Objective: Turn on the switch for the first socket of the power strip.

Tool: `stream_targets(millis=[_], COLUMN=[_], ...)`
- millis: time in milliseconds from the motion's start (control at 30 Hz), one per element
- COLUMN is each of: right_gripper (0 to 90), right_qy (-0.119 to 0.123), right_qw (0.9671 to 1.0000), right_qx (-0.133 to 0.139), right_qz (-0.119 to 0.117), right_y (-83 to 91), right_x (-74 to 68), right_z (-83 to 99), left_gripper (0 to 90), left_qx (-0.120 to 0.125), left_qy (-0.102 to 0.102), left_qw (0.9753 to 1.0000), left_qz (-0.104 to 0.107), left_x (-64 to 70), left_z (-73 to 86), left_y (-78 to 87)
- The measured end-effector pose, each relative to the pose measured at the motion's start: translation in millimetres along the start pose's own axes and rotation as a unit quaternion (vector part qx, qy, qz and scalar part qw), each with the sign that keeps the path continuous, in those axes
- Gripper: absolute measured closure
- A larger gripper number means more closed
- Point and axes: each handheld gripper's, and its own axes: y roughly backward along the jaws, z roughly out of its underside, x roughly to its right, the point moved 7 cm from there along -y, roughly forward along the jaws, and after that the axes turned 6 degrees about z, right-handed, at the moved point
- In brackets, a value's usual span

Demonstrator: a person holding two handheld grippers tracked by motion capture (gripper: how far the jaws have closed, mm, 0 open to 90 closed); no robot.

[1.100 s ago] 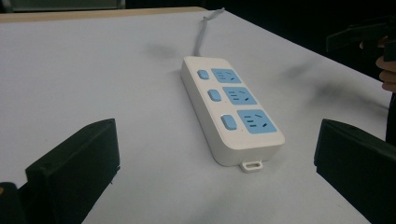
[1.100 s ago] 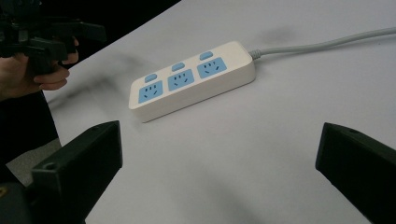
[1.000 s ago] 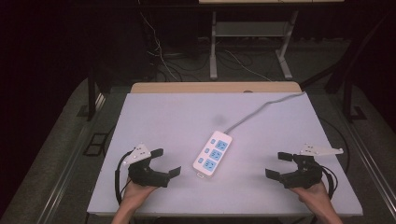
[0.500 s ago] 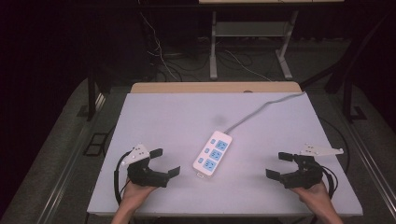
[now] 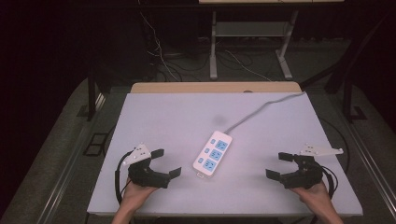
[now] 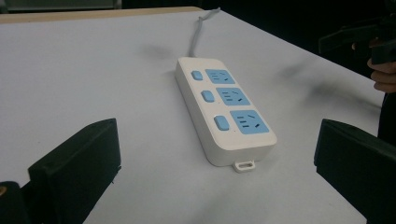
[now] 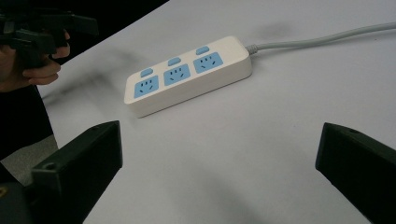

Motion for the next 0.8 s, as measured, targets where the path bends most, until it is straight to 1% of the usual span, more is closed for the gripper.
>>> stream_targets(millis=[67, 200, 267, 333, 433, 467, 533, 700, 800], right_gripper=[0.3, 0.3, 0.3, 0.3, 0.3, 0.3, 0.3, 0.3, 0.3], right_qy=[0.001, -0.001, 0.0, 0.0, 0.002, 0.002, 0.002, 0.004, 0.004], right_qw=[1.0, 1.0, 1.0, 1.0, 1.0, 1.0, 1.0, 1.0, 1.0], right_qx=[0.0, -0.003, -0.003, -0.004, -0.005, -0.005, -0.006, -0.007, -0.007], right_qz=[0.0, 0.0, 0.001, 0.002, 0.003, 0.003, 0.003, 0.003, 0.003], right_y=[-0.4, -1.0, -1.2, -1.3, -1.6, -1.4, -1.2, -1.1, -0.8], right_x=[0.1, -0.2, -0.2, -0.1, 0.3, 0.2, 0.3, 0.0, 0.2], right_z=[0.0, 0.8, 1.0, 1.0, 1.2, 1.3, 1.3, 1.4, 1.4], left_gripper=[0.0, 0.0, 0.0, 0.0, 0.0, 0.0, 0.0, 0.0, 0.0], left_qx=[0.0, -0.006, -0.011, -0.014, -0.024, -0.024, -0.033, -0.057, -0.064], left_qy=[0.0, -0.005, -0.009, -0.01, -0.012, -0.012, -0.01, -0.023, -0.024], left_qw=[1.0, 1.0, 0.9999, 0.9998, 0.9996, 0.9996, 0.9993, 0.9978, 0.9972], left_qz=[0.001, 0.005, 0.006, 0.01, 0.011, 0.011, 0.018, 0.025, 0.03], left_x=[1.3, 4.3, 5.3, 6.5, 6.5, 6.5, 6.7, 8.0, 7.9], left_z=[-2.2, -7.2, -10.3, -13.7, -17.4, -17.4, -20.1, -25.2, -30.0], left_y=[-0.3, -2.4, -3.8, -5.5, -8.2, -8.2, -12.2, -20.7, -25.5])
